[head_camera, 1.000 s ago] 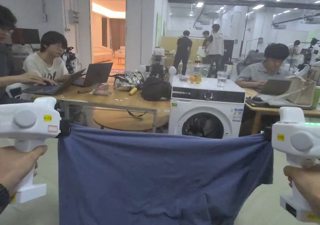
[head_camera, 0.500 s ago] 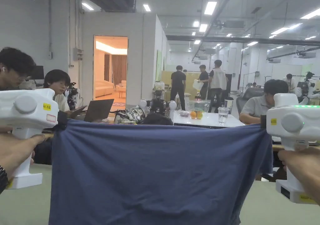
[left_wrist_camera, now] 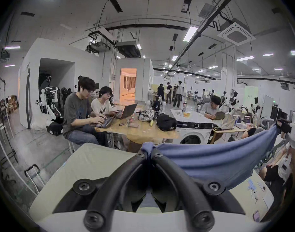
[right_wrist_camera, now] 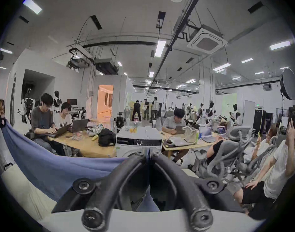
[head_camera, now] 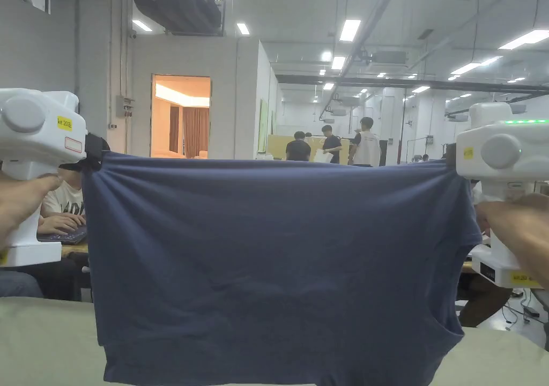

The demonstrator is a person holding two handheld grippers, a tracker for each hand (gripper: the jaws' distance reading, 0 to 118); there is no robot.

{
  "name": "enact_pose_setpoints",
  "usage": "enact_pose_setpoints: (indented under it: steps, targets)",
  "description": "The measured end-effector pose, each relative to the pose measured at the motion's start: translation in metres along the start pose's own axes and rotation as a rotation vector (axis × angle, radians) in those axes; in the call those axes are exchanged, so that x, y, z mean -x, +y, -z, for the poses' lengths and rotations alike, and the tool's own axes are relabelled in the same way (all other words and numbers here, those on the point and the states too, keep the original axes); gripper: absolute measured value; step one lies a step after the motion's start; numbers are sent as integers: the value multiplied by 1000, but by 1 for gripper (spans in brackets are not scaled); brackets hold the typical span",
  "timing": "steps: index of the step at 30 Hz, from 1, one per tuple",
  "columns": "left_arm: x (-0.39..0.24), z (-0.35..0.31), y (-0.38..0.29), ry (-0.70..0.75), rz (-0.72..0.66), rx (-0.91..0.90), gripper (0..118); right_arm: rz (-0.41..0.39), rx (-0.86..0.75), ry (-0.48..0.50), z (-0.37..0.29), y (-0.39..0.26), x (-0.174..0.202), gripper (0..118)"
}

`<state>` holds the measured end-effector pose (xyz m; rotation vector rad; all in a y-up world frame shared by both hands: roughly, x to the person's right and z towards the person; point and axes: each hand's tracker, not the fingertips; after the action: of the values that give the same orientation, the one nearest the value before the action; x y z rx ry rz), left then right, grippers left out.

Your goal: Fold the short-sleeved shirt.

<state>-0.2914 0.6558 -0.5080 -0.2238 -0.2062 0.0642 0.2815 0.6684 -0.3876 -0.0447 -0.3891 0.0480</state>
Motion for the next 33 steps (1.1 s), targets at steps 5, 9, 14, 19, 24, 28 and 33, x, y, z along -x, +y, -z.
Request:
enact_pose_setpoints:
  steps: [5,9,14,19,24,28,33]
  targets:
    - [-3,-7,-32,2,13,40,0,-42,33,-7,-15,-31,-3,0]
    - [-1,-13,-79,-9,40,68,0,-18,100,-3,-31,-81,-10,0]
    - [7,-32,-149,-31,-1,163,0,-64,176,-3,-71,-145,-14,0]
    - [9,-72,-191,-42,-35,204,0,-65,225,-6,-121,-181,-21,0]
    - [8,-120,-221,-64,-39,208,0,-59,263,-12,-169,-204,-30,0]
    - [11,-154,-255,-85,-41,251,0,-66,309,-6,-202,-227,-35,0]
    - [14,-179,-317,-77,-36,324,0,-104,405,22,-226,-281,-37,0]
